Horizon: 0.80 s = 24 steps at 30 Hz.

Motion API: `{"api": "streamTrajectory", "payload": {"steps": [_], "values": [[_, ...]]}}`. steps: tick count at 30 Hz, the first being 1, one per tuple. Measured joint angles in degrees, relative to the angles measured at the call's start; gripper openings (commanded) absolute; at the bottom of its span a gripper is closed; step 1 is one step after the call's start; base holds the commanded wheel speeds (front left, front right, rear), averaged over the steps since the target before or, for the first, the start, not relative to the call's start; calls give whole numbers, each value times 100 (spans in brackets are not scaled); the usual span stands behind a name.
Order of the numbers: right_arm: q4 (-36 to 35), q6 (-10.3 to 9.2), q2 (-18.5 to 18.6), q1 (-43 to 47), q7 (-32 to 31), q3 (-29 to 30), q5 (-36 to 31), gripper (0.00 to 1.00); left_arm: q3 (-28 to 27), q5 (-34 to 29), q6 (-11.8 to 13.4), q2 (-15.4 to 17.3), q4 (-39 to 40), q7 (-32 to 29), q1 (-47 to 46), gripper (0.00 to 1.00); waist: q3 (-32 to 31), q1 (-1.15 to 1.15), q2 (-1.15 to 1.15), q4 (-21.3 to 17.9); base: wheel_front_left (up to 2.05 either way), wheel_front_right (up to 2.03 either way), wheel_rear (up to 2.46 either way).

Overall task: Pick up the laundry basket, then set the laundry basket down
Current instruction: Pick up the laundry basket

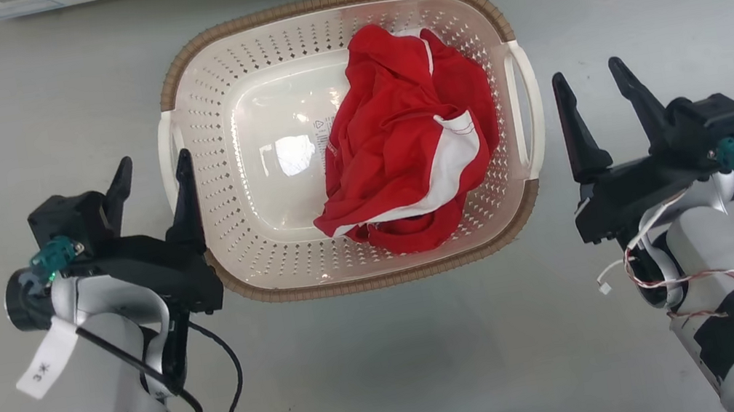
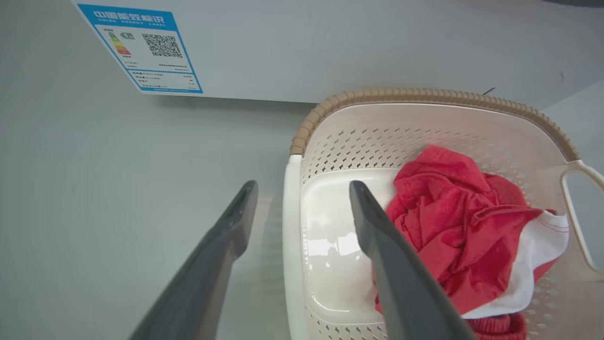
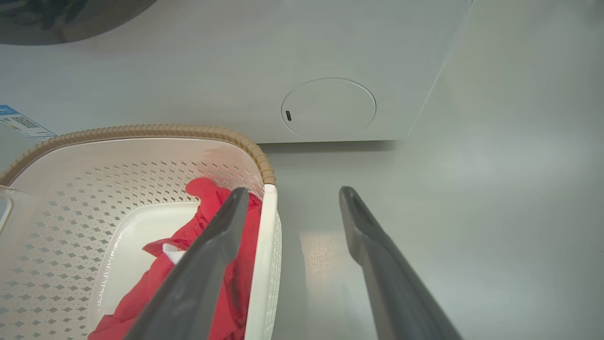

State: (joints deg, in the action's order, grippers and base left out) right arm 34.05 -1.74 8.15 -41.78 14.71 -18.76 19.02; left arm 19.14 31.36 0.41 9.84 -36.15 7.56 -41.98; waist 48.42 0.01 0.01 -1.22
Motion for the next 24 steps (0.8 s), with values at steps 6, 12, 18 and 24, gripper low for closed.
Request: {"api": "streamTrajectory", "payload": {"steps": [6,12,18,24], "values": [[319,87,-57,-325,0,-47,-35,100,-1,7,-129,56,-381,-143,-377,100,140,-1,0,-23,0,0,0],[710,182,-112,-625,-3,-171,-86,100,-22,104,-303,43,-769,-311,-758,100,286,-1,-1,-42,0,0,0],[1112,303,-212,-900,-59,-309,-107,100,-35,205,-404,-48,-1207,-450,-982,100,434,0,-1,-45,0,0,0],[1516,380,-271,-1053,-104,-376,-96,100,-30,320,-465,-124,-1608,-550,-1151,100,525,0,-1,-40,0,0,0]]}}
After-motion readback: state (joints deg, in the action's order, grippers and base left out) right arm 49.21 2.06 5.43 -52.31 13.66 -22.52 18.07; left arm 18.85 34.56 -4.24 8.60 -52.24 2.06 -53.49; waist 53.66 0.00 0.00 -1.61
